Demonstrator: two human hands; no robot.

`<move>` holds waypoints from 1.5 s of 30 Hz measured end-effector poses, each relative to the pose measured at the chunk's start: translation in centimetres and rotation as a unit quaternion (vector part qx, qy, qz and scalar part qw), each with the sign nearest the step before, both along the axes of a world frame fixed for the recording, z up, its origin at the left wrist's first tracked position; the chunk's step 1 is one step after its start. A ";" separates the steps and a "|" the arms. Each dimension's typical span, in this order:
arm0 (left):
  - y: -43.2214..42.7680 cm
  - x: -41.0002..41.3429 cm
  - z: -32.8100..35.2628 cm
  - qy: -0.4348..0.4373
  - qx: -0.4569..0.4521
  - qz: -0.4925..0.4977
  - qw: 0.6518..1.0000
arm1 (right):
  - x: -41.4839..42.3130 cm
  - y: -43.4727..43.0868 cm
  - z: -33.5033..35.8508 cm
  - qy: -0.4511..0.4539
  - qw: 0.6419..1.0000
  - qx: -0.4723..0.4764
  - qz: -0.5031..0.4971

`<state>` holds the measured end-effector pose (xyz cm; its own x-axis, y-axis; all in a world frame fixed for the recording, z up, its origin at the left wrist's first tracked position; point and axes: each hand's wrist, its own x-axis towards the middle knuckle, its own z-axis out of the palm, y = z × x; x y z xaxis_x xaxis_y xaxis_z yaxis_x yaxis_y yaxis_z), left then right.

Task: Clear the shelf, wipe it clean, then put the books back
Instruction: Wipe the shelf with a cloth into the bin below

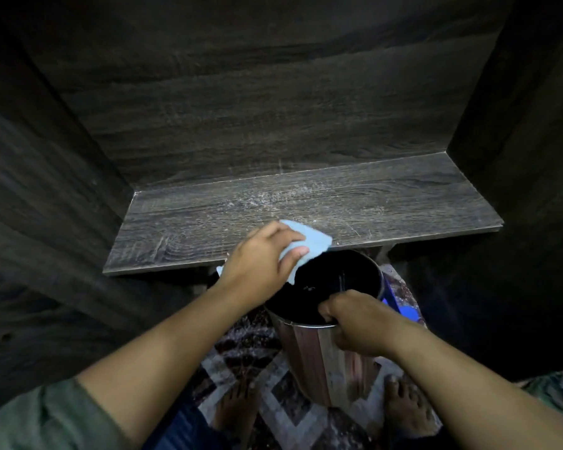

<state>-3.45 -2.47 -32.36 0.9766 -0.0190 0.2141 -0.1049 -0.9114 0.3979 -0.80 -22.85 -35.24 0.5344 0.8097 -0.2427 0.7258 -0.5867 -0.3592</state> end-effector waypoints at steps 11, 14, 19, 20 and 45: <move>10.5 1.6 0.4 -0.043 0.040 0.299 0.952 | 0.6 2.8 0.4 -0.002 1.000 0.001 0.003; 14.8 1.9 0.7 -0.049 0.057 0.411 0.908 | 0.6 3.8 0.1 -0.001 1.000 -0.008 0.009; 20.0 3.1 0.2 -0.028 0.192 0.448 0.873 | 0.7 4.4 -1.4 0.031 0.999 -0.022 -0.017; 20.9 3.4 -0.2 -0.007 0.223 0.427 0.876 | 0.7 4.4 -1.5 0.033 0.999 -0.017 -0.018; 7.5 12.8 -2.1 -0.021 -0.018 0.399 0.916 | 0.2 2.5 -0.6 0.040 0.999 0.005 -0.028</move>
<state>9.33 5.00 -34.47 0.6669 0.7059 0.2384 0.5739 -0.6907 0.4399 -0.62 -20.35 -35.82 0.5575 0.7818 -0.2793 0.6610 -0.6215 -0.4205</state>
